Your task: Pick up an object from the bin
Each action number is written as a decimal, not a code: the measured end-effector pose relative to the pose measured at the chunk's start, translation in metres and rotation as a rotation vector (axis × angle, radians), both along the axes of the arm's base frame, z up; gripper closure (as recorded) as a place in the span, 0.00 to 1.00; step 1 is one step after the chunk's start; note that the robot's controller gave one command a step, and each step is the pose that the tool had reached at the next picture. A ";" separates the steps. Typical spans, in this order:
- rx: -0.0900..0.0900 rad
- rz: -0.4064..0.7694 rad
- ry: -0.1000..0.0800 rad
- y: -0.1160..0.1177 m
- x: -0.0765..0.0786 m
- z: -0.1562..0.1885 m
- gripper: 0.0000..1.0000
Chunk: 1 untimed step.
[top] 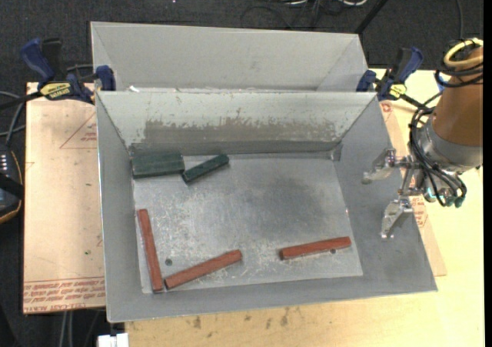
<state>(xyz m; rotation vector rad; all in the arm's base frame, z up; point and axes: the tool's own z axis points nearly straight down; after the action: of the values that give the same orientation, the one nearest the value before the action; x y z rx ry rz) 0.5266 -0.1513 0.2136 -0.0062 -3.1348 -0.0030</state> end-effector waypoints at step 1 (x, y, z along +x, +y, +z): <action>-0.002 0.005 -0.008 0.001 0.002 0.004 1.00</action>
Offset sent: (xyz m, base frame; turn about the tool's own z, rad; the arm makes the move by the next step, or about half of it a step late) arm 0.0000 0.0000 0.0000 0.0000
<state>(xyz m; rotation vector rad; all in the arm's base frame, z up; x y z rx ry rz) 0.5285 -0.1503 0.2179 0.0014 -3.1428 -0.0004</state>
